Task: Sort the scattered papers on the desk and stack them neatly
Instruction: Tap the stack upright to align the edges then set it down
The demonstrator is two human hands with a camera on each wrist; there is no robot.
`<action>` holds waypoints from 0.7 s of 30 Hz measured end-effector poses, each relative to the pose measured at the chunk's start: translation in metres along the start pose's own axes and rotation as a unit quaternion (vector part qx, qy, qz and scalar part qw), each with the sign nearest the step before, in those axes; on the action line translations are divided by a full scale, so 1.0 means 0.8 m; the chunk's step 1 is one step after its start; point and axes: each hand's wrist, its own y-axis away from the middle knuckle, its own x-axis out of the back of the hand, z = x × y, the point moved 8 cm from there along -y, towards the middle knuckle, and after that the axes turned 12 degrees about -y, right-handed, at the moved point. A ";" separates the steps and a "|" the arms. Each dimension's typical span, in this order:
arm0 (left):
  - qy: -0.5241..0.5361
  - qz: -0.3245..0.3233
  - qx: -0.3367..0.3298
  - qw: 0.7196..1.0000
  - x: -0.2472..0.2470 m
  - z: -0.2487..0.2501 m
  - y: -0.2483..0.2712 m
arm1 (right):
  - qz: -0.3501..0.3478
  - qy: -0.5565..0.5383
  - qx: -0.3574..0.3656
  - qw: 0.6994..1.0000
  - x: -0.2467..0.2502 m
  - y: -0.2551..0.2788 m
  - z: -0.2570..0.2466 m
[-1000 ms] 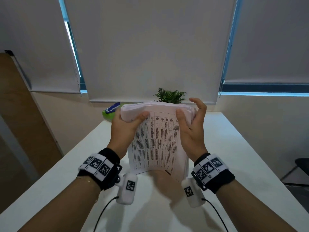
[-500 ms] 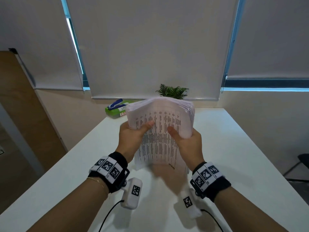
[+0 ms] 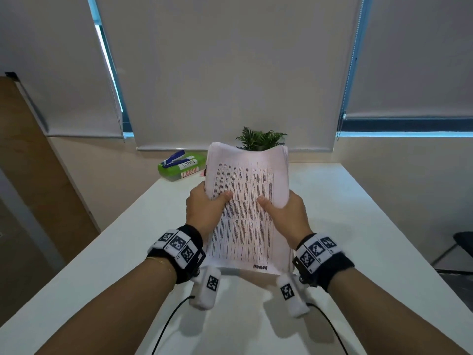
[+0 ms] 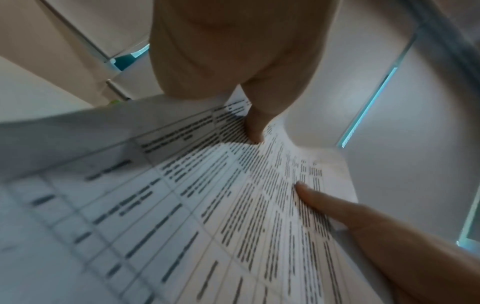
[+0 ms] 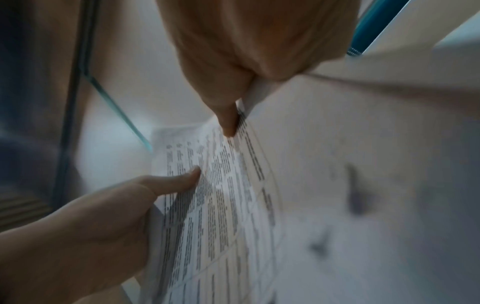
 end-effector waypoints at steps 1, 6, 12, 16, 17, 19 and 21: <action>-0.019 -0.013 0.022 0.999 -0.004 -0.008 -0.005 | -0.006 -0.002 -0.031 0.999 0.000 -0.004 0.013; -0.064 -0.070 0.110 0.989 -0.035 -0.067 -0.029 | -0.008 0.046 -0.148 0.988 -0.001 -0.021 0.078; -0.109 -0.147 0.180 0.967 -0.069 -0.124 -0.029 | -0.021 0.147 -0.238 0.960 0.012 -0.019 0.125; -0.173 -0.172 0.185 0.952 -0.065 -0.117 -0.016 | -0.026 0.183 -0.249 0.951 0.015 -0.022 0.133; -0.203 -0.190 0.181 0.943 -0.064 -0.112 -0.014 | -0.031 0.199 -0.247 0.948 0.013 -0.022 0.128; -0.228 -0.217 0.183 0.932 -0.060 -0.108 -0.013 | -0.041 0.237 -0.242 0.940 0.009 -0.023 0.121; -0.255 -0.234 0.170 0.923 -0.059 -0.105 -0.014 | -0.049 0.278 -0.242 0.928 0.006 -0.020 0.107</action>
